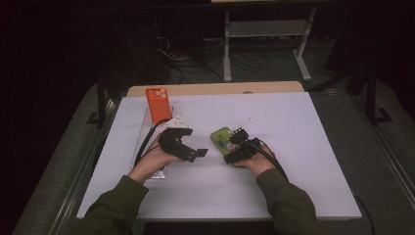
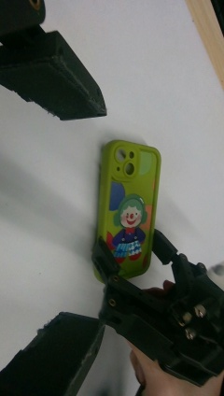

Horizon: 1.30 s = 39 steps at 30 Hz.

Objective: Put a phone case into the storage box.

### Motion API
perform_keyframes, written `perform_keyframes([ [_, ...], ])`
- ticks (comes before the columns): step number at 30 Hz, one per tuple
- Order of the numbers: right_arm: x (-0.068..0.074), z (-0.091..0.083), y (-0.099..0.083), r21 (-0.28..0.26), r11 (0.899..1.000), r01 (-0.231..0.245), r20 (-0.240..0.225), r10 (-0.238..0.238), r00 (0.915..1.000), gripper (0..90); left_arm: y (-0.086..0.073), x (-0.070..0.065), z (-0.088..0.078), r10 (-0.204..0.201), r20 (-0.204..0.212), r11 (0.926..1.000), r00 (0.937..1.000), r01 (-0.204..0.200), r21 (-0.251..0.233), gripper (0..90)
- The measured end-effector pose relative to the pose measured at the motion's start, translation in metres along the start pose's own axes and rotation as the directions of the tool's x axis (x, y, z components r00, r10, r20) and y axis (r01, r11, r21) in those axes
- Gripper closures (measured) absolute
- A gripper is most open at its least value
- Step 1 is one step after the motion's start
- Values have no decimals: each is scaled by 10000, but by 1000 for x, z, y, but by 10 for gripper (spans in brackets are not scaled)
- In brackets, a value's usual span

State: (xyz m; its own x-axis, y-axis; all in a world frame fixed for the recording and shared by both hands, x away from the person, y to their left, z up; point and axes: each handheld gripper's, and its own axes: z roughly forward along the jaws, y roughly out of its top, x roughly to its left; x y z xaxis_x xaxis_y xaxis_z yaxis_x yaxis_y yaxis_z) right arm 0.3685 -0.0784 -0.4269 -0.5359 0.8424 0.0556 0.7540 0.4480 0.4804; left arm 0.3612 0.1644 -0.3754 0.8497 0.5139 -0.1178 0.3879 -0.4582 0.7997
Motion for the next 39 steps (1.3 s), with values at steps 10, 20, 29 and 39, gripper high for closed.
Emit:
perform_keyframes([
  [10,-19,-31,-1,147,9855,1693,-752,-1677,9830,156,7,-2,-1,1154,674,9929,9910,-1171,220,6],
  [20,-37,-57,0,-57,9539,3000,-1506,-2974,9428,156,17,-10,3,2106,1117,9746,9712,-2174,534,6],
  [29,-35,-69,-2,-615,9003,4309,-2282,-4330,8721,156,29,-16,8,2768,1710,9540,9456,-2918,695,6],
  [39,-25,-72,4,-1102,8182,5643,-2805,-5703,7721,156,36,-20,18,3322,2527,9275,9087,-3635,876,6],
])
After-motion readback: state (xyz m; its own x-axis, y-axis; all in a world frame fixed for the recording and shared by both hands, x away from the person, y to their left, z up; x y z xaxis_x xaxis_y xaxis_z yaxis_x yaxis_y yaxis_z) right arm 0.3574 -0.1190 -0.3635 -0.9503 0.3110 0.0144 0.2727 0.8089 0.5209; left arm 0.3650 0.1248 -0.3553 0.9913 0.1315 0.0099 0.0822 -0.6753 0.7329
